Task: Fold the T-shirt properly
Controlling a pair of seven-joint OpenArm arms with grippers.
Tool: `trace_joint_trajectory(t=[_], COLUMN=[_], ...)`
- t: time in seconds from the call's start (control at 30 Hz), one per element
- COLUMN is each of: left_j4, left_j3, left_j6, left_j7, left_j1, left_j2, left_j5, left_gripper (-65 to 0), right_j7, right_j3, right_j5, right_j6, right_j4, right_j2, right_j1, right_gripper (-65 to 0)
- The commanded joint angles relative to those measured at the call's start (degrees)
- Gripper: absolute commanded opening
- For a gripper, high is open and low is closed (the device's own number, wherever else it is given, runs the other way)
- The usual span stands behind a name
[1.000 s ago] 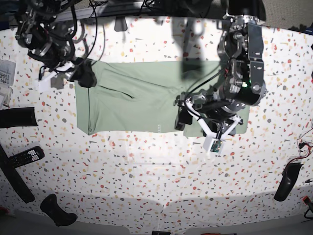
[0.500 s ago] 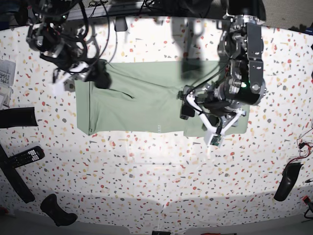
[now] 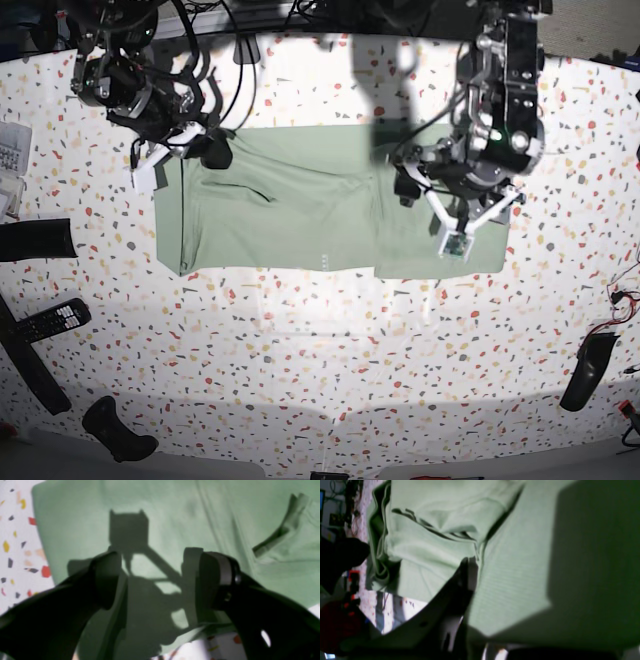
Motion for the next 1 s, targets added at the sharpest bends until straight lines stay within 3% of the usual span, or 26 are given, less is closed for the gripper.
trace_joint_trajectory(t=[0.0,0.17,0.3,0.53,0.63,0.67,0.73,0.83,0.97], left_j4=[1.1,0.8,0.7,0.7,0.7,0.7,0.8,1.7,1.7], left_j3=[0.0,0.0,0.0,0.0,0.0,0.0,0.0,0.0,0.0], left_j6=[-0.1,-0.1,-0.1,-0.1,0.1,1.1,6.6,16.1,17.5], left_j7=[-2.0,-4.2,-4.5,-4.4,-3.1,-1.6,-0.9,-5.4,-8.0], left_j1=[-0.1,1.2,1.2,1.2,1.2,1.2,1.8,4.0,5.0], left_j2=[0.2,0.1,0.1,0.1,0.1,0.1,0.1,-0.4,-3.6], left_j5=[-0.1,0.0,0.0,0.3,5.2,7.5,13.7,22.7,21.6], left_gripper=[-19.9,-19.9,-19.9,-19.9,-19.9,-19.9,-19.9,-19.9,-19.9], right_j7=[0.8,0.9,-2.1,-3.8,-3.8,-3.8,-3.8,-3.8,-3.8], right_j3=[0.0,0.8,-0.6,-11.1,-15.6,-16.7,-17.9,-17.9,-15.8], right_j5=[0.2,-1.1,-1.1,-1.0,-1.1,-1.1,-1.1,-1.4,-3.4], right_j6=[0.1,0.1,0.1,0.1,0.1,0.1,0.1,0.1,0.1], right_j4=[0.7,0.7,0.7,0.7,0.7,0.7,0.7,0.7,0.7], right_j2=[0.5,0.5,0.5,0.5,0.5,0.5,0.5,0.5,0.5], right_j1=[0.6,3.4,7.5,13.4,15.2,15.7,16.6,17.5,18.3], right_gripper=[-65.0,-65.0,-65.0,-65.0,-65.0,-65.0,-65.0,-65.0,-65.0])
